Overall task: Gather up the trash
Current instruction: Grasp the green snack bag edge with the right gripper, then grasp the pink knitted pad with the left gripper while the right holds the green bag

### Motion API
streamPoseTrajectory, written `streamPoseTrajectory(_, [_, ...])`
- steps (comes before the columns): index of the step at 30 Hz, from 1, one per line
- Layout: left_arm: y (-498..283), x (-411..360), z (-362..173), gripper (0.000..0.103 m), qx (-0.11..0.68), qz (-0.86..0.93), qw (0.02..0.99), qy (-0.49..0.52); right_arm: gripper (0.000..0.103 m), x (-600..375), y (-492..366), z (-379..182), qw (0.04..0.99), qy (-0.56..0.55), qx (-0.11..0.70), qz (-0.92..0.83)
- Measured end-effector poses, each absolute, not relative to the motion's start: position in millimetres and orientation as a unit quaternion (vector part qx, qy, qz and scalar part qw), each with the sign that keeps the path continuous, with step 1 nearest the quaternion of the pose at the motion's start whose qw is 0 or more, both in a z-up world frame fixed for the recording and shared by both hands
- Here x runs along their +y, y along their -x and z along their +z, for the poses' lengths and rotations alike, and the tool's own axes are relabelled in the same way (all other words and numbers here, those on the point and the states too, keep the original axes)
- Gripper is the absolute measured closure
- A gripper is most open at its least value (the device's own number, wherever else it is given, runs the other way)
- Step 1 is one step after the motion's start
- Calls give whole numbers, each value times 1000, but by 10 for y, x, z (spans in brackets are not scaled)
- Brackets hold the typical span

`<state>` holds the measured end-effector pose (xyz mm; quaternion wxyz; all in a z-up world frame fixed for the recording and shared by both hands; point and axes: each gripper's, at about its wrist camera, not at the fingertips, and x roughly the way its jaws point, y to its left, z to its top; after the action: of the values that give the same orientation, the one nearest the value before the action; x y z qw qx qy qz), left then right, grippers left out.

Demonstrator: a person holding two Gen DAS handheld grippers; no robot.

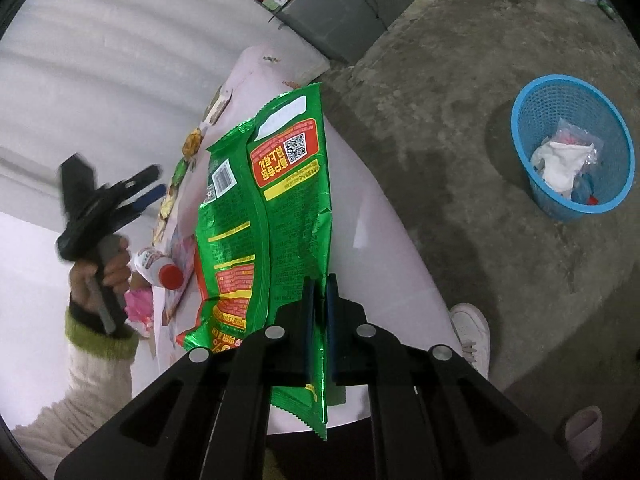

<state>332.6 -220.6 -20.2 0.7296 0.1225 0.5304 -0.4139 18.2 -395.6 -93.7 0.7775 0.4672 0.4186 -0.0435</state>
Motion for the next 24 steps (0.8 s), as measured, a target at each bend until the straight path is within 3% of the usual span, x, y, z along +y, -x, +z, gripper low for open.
streamPoseTrajectory(8, [-3224,-2373,-380,13,531,-415,714,-190,97,-4018,-136,-979,776,-477,411,-41])
streamPoseTrajectory(18, [-2962,-2614,-580,13,454,-343,743,-353,97,-4021,-38,-967,778,-480,403,-40])
streamPoseTrajectory(22, [-2937,-2620,-567,13,451,-332,751,-349,97,-4004,-18,-950,780,-478,402,-44])
streamPoseTrajectory(24, [-2866,-2609,-533,19,448,-332,756,-343,97,-3998,0,-936,780,-477,401,-47])
